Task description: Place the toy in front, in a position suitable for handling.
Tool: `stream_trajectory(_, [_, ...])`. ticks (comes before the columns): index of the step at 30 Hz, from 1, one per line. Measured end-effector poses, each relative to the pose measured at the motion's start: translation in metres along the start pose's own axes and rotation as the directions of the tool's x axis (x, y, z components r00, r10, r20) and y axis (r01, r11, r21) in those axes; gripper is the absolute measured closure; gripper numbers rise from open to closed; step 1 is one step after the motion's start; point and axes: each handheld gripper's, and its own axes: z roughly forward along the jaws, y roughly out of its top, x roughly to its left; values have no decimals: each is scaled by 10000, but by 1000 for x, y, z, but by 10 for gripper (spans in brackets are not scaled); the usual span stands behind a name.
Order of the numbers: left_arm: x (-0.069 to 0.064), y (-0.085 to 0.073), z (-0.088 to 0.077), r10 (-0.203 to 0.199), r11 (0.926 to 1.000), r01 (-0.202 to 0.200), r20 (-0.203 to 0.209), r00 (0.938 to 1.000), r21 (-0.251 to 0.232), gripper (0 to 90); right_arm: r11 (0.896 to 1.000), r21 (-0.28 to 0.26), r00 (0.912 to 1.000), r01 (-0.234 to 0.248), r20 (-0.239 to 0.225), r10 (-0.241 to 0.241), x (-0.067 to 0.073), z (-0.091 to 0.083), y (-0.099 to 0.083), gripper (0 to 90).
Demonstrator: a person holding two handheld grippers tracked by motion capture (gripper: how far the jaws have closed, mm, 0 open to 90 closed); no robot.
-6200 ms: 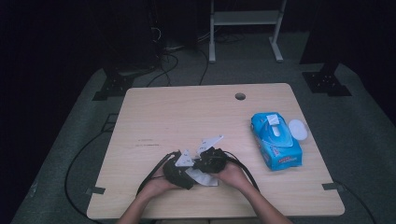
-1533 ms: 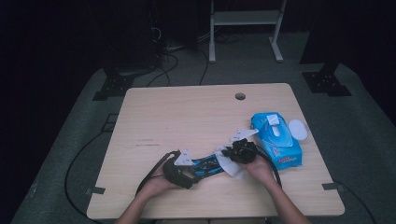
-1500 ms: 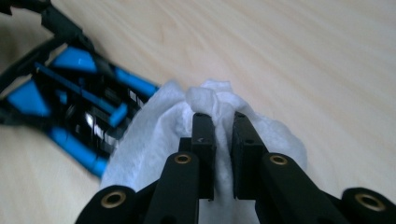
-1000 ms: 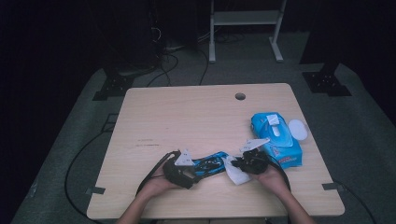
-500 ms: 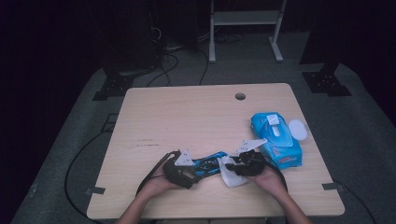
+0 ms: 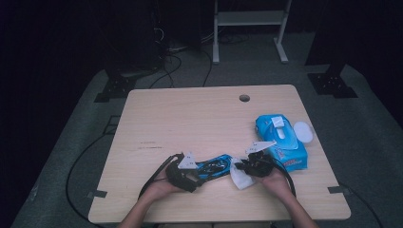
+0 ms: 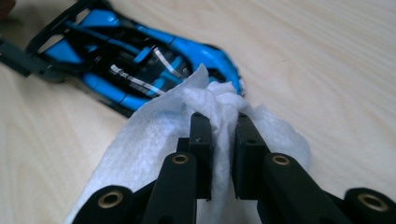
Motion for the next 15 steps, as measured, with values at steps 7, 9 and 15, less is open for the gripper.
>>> stream_trajectory(7, [0, 0, 0, 1, 10000, -1, -2, 10000, -6, 259, 9999, -159, 9999, 9, 105, -7, -2, 5, 8, 801])
stream_trajectory(9, [0, 0, 0, 7, 10000, -7, -10, 10000, -11, 259, 9999, -147, 9997, -85, 222, 88, -6, 7, 10, 801])
stream_trajectory(15, [0, 0, 0, 3, 10000, -3, 1, 10000, -22, 259, 9998, 123, 9993, -153, 331, 149, -7, 4, 3, 804])
